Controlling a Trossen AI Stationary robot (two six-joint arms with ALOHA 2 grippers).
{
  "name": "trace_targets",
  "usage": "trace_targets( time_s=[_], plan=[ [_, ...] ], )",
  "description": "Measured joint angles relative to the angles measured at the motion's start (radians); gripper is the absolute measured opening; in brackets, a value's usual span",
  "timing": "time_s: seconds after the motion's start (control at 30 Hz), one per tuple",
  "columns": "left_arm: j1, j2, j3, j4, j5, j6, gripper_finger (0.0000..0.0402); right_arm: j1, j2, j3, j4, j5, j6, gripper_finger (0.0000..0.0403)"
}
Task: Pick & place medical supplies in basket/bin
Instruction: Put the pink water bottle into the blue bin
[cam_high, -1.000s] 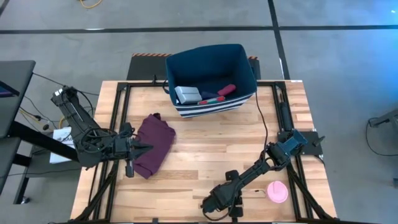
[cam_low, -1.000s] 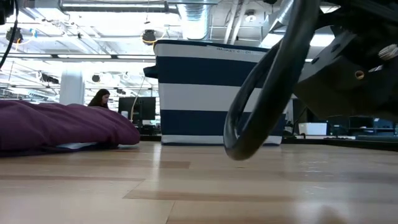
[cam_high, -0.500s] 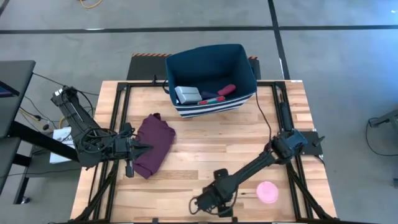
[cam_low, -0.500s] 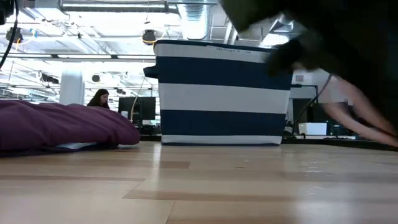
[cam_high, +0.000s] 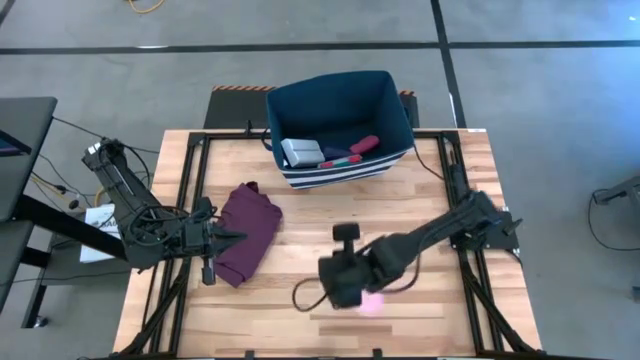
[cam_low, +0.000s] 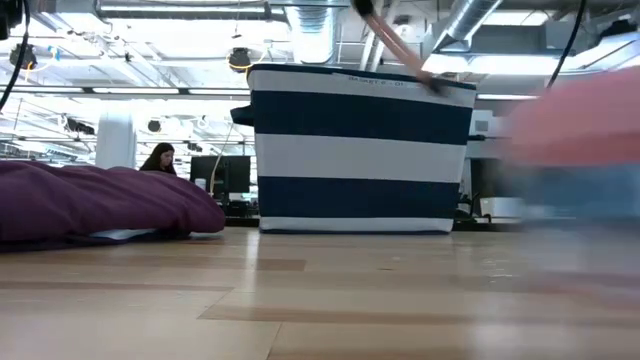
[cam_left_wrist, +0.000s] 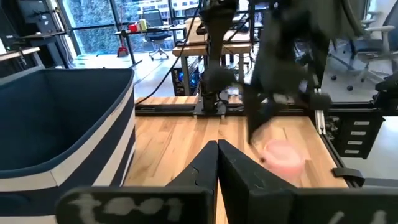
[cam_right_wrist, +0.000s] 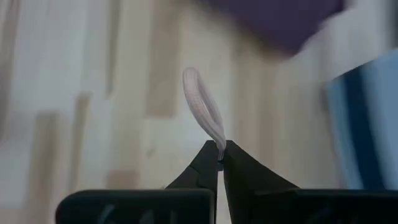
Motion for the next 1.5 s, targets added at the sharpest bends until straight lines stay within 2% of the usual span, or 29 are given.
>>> trace_targets(
  time_s=[0.23, 0.37, 0.47, 0.6, 0.7, 0.97, 1.1, 1.2, 1.3, 1.37, 1.5],
  plan=[
    [0.000, -0.003, 0.000, 0.001, -0.013, 0.061, 0.0000, -0.063, -0.170, 0.000, 0.072, 0.168, -0.160, 0.0001],
    [0.000, -0.018, 0.000, 0.003, -0.041, 0.096, 0.0000, -0.099, -0.266, 0.000, 0.187, 0.275, -0.340, 0.0001],
    [0.000, -0.035, 0.000, 0.002, -0.072, 0.134, 0.0000, -0.141, -0.333, 0.000, 0.326, 0.315, -0.522, 0.0001],
    [0.000, -0.059, 0.000, 0.001, -0.095, 0.169, 0.0000, -0.228, -0.405, 0.000, 0.523, 0.316, -0.749, 0.0000],
    [0.000, -0.077, 0.000, 0.001, -0.098, 0.190, 0.0000, -0.321, -0.441, 0.002, 0.651, 0.303, -0.859, 0.0000],
    [0.000, -0.112, 0.000, -0.001, -0.119, 0.250, 0.0000, -0.574, -0.456, 0.002, 0.959, 0.154, -0.982, 0.0000],
    [0.000, -0.112, 0.000, -0.022, -0.191, 0.271, 0.0000, -0.675, -0.425, 0.004, 0.927, 0.112, -0.926, 0.0000],
    [0.000, -0.113, 0.000, -0.046, -0.249, 0.278, 0.0000, -0.756, -0.370, 0.002, 0.748, 0.091, -0.807, 0.0000],
    [0.000, -0.112, 0.000, -0.055, -0.292, 0.251, 0.0000, -0.827, -0.293, 0.000, 0.523, -0.004, -0.698, 0.0001],
    [0.000, -0.113, 0.000, -0.054, -0.309, 0.225, 0.0000, -0.843, -0.237, -0.001, 0.444, -0.044, -0.669, 0.0000],
    [0.000, -0.118, 0.000, -0.053, -0.306, 0.210, 0.0000, -0.824, -0.145, -0.002, 0.442, -0.100, -0.681, 0.0001]
  ],
)
